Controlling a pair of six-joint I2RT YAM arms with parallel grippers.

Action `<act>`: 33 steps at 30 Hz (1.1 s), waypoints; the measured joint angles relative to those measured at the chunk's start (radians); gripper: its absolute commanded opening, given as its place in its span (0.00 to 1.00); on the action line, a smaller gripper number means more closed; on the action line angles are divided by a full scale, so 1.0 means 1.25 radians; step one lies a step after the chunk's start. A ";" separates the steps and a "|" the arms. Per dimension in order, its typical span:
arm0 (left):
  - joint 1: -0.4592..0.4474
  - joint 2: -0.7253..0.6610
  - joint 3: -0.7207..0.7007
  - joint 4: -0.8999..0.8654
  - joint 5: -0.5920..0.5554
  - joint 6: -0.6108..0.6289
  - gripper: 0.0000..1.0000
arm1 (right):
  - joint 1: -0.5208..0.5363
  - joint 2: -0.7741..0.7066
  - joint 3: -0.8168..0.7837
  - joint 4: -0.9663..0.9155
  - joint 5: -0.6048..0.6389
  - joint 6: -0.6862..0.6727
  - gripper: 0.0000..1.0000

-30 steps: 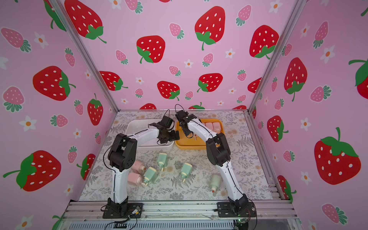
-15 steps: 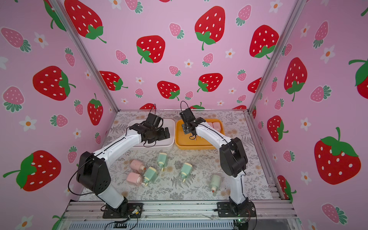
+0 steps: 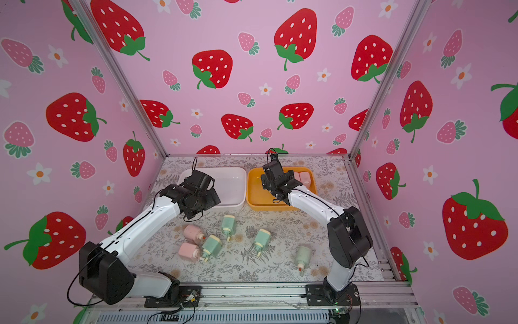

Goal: Place the pencil sharpeners by color into the storage box
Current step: Pick up the pencil sharpener from the center of the board.

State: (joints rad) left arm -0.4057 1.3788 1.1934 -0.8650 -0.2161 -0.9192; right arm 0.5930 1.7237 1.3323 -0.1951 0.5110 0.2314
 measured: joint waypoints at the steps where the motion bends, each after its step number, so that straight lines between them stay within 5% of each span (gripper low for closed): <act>1: 0.007 -0.018 -0.017 -0.005 -0.001 -0.018 1.00 | 0.000 -0.001 -0.005 0.009 0.000 0.000 1.00; 13: 0.115 -0.162 -0.183 -0.018 0.069 -0.170 1.00 | 0.000 -0.037 -0.042 0.085 -0.012 -0.034 1.00; 33: 0.246 -0.152 -0.271 0.009 0.200 -0.145 0.84 | 0.000 -0.119 -0.153 0.164 -0.008 -0.030 1.00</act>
State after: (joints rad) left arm -0.0978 1.1893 0.8547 -0.8543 0.0334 -1.1007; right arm 0.5934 1.5745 1.1412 0.0101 0.5011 0.1940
